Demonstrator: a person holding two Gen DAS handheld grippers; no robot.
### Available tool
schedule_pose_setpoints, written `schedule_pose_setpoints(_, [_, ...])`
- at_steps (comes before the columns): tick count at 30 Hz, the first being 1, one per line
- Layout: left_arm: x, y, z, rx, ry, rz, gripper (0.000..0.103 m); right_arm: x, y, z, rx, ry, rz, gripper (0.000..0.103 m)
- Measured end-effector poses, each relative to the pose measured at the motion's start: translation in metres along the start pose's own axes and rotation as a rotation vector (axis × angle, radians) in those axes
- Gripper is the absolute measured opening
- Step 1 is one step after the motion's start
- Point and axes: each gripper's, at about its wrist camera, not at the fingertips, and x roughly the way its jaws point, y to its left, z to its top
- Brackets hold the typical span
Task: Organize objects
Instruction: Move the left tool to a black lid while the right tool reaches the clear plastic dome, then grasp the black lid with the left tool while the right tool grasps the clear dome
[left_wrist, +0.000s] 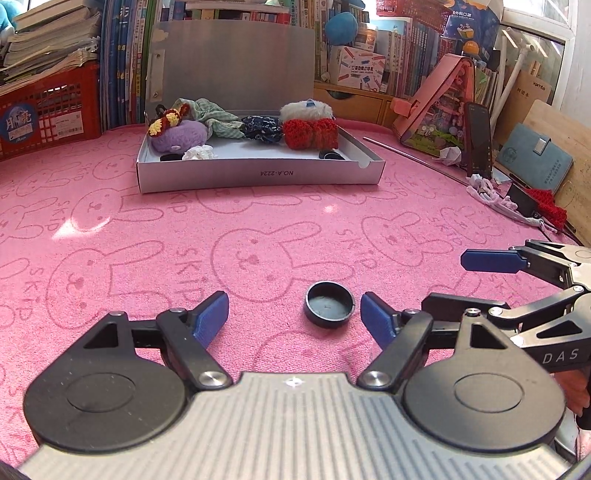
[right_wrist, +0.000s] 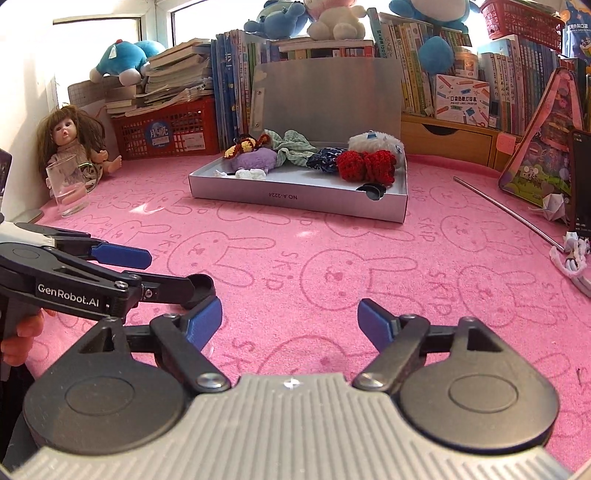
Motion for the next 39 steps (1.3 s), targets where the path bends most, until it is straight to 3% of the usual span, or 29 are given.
schedule_pose_setpoints(10, [0.006,0.004,0.001,-0.011,0.005,0.023,0.082,-0.006,0.018,-0.018,-0.044,0.025,0.069,0.091])
schedule_pose_setpoints(17, [0.009,-0.003,0.003,-0.008,-0.001,0.011,0.080,-0.001,0.037,-0.025,-0.116,0.027,0.069,0.091])
schedule_pose_setpoints(24, [0.011,-0.016,0.001,0.054,-0.008,-0.010,0.054,0.005,0.057,-0.029,-0.176,-0.010,0.030,0.091])
schedule_pose_setpoints(29, [0.012,-0.022,-0.002,0.085,-0.011,-0.005,0.051,0.006,0.062,-0.030,-0.143,-0.027,0.020,0.088])
schedule_pose_setpoints(33, [0.011,-0.020,-0.001,0.079,-0.020,-0.007,0.043,0.004,0.063,-0.033,-0.104,-0.043,0.010,0.082])
schedule_pose_setpoints(39, [0.007,-0.014,0.006,0.065,-0.045,0.014,0.039,0.005,0.066,-0.033,-0.071,-0.056,-0.017,0.071])
